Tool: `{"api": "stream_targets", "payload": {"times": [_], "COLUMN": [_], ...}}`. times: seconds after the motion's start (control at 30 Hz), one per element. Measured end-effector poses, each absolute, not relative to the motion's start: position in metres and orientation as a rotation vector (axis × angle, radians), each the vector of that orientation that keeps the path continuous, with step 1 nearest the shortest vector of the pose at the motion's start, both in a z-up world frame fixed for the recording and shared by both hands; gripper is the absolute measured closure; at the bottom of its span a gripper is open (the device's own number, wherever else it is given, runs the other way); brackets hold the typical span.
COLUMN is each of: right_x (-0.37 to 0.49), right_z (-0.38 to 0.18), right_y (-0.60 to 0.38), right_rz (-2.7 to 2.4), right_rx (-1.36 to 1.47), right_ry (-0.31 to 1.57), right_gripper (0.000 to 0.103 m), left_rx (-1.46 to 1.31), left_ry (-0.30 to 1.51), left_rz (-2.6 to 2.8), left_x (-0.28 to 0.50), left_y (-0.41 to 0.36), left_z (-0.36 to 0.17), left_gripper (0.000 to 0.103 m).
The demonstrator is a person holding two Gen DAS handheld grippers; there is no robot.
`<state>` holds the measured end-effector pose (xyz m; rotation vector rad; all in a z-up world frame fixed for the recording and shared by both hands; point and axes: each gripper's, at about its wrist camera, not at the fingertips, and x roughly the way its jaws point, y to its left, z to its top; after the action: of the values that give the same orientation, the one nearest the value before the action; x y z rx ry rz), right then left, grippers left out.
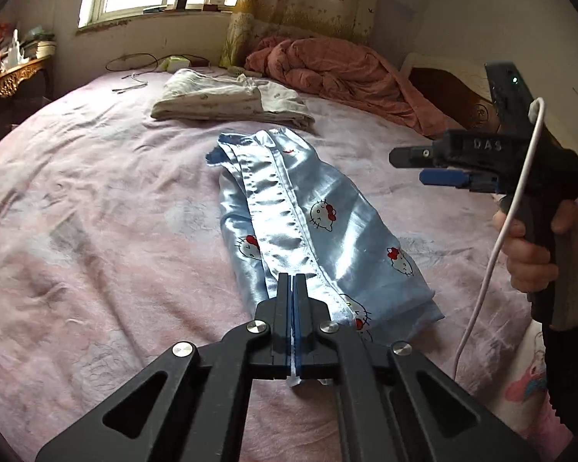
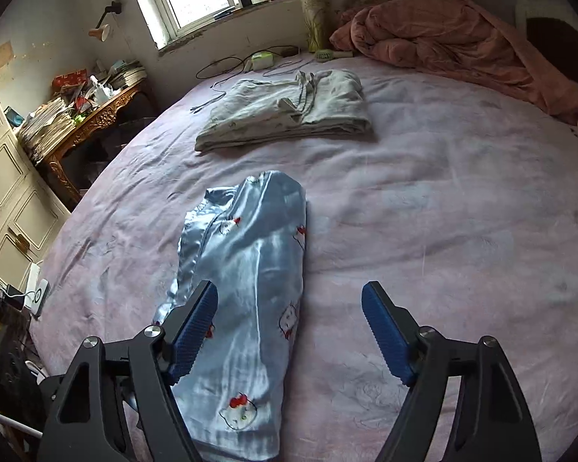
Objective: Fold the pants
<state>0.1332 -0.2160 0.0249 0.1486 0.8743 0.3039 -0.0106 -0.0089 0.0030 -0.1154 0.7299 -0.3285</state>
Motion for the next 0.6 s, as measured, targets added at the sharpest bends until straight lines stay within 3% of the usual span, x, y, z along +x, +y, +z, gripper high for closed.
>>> {"api": "stream_targets", "payload": {"times": [0.23, 0.4, 0.6], "right_x": [0.134, 0.121, 0.123], "right_z": [0.002, -0.008, -0.046], "right_y": [-0.207, -0.178, -0.158], "right_rz": [0.376, 0.514, 0.488], "right_rx": [0.189, 0.121, 0.037], "right_ry": [0.900, 0.873, 0.984], "right_gripper": [0.033, 0.093, 0.093], "left_rx": [-0.069, -0.072, -0.048], "left_ry": [0.783, 0.848, 0.847], "left_rz": [-0.271, -0.238, -0.255], "left_x": [-0.022, -0.014, -0.007], "left_y": [-0.003, -0.001, -0.005], "left_z": [-0.002, -0.023, -0.020], "left_gripper": [0.103, 0.103, 0.102]}}
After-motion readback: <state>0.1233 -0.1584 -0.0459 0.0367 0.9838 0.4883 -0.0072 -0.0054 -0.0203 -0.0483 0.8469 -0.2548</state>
